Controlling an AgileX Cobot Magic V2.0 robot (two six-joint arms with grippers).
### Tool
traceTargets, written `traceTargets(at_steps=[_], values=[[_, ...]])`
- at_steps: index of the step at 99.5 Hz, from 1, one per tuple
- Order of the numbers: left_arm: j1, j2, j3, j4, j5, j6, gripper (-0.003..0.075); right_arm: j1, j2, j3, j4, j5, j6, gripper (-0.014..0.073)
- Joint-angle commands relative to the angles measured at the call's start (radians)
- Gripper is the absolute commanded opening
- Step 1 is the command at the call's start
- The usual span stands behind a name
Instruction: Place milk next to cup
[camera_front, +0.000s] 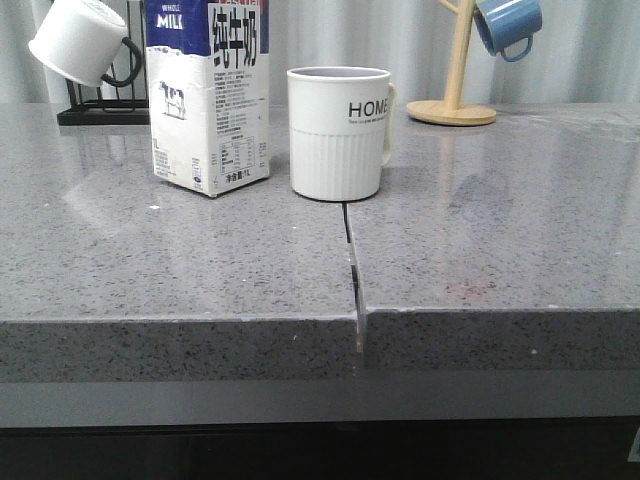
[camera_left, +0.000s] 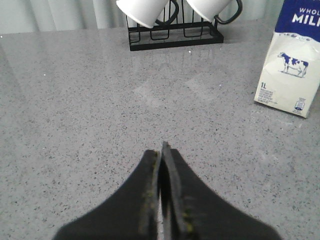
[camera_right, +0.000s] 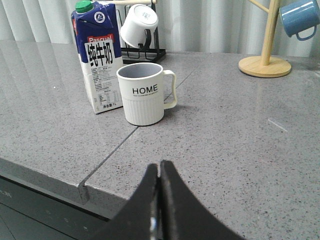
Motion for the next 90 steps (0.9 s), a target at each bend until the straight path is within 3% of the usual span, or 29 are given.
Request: traceTargets(at_steps=[1, 32, 34, 46, 90], values=[[0.003, 0.005, 0.010, 0.002, -0.100, -0.008, -0.0021, -0.002, -0.010, -0.020, -0.011, -0.074, -0.007, -0.0070], [0.004, -0.159, 0.225, -0.007, -0.232, -0.029, -0.0021, -0.002, -0.010, -0.020, -0.011, -0.074, -0.007, -0.0070], [0.035, -0.241, 0.328, -0.037, -0.308, -0.029, -0.0021, -0.002, -0.010, -0.020, -0.011, -0.074, -0.007, -0.0070], [0.077, -0.332, 0.412, -0.050, -0.355, -0.029, -0.0021, -0.002, -0.010, -0.020, -0.011, -0.074, -0.007, -0.0070], [0.090, -0.324, 0.411, -0.050, -0.348, -0.026, -0.0021, -0.002, -0.010, -0.020, -0.010, -0.074, -0.007, -0.0070]])
